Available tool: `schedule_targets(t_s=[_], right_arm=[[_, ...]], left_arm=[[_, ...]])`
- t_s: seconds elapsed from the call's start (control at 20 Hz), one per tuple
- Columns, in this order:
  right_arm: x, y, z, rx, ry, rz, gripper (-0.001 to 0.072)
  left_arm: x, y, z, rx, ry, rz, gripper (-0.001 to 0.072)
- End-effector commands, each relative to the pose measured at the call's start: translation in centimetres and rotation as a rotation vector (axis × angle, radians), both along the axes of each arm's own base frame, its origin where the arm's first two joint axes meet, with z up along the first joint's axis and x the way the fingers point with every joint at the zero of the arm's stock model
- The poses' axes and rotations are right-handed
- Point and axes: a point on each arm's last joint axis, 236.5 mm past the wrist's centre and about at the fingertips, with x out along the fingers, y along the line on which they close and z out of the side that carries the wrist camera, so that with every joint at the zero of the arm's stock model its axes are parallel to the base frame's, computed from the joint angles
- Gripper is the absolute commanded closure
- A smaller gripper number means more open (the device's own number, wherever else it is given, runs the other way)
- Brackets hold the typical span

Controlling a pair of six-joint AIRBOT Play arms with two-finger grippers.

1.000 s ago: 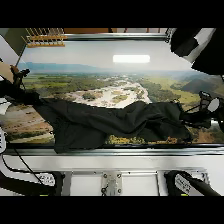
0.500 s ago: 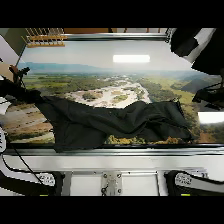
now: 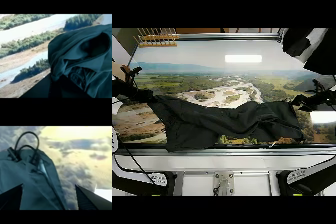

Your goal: Fold the clothes and pants, and hang the long-sleeved shirts on hangers.

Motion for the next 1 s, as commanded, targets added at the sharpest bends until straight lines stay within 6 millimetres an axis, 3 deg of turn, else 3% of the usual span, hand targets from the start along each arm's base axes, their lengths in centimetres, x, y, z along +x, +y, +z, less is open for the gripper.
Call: schedule_targets(t_s=[0.0, 0.3, 0.35, 0.4, 0.45, 0.5, 0.55, 0.65, 0.85, 0.95], right_arm=[[1.4, 2.0, -1.2, 0.009, -0.027, 0.061, -0.0005], [2.4, 4.9, -1.8, 0.002, -0.031, 0.122, 0.0], [2.8, 5.1, -1.8, -0.007, -0.042, 0.125, 0.0087], [3.3, 5.2, -1.8, -0.018, -0.056, 0.124, 0.0334], [3.7, 5.2, -1.6, -0.026, -0.066, 0.111, 0.0509], [4.0, 5.1, -1.3, -0.034, -0.078, 0.099, 0.0627], [4.3, 4.7, -0.6, -0.048, -0.092, 0.081, 0.0695], [5.1, 2.5, 2.1, -0.133, -0.134, 0.035, 0.0692], [5.5, -5.5, 10.7, -0.405, -0.244, -0.154, 0.0693], [5.5, -8.2, 14.5, -0.443, -0.325, -0.281, 0.0693]], left_arm=[[0.0, 0.0, 0.0, -0.001, 0.0, -0.001, 0.0689], [0.1, 0.1, 0.0, 0.001, -0.004, 0.001, 0.0689], [0.1, 0.1, 0.0, 0.001, -0.004, 0.001, 0.0689], [0.1, 0.1, 0.0, 0.001, -0.004, 0.001, 0.0689], [0.1, 0.1, 0.0, 0.001, -0.004, 0.001, 0.0689], [0.1, 0.1, 0.0, 0.001, -0.004, 0.0, 0.0689], [0.1, 0.1, 0.0, 0.002, -0.003, 0.0, 0.0689], [0.0, 0.3, 0.1, 0.009, -0.005, 0.003, 0.069], [0.4, 2.3, 1.2, 0.097, -0.055, 0.023, 0.069], [0.6, 2.7, 1.5, 0.118, -0.07, 0.026, 0.069]])
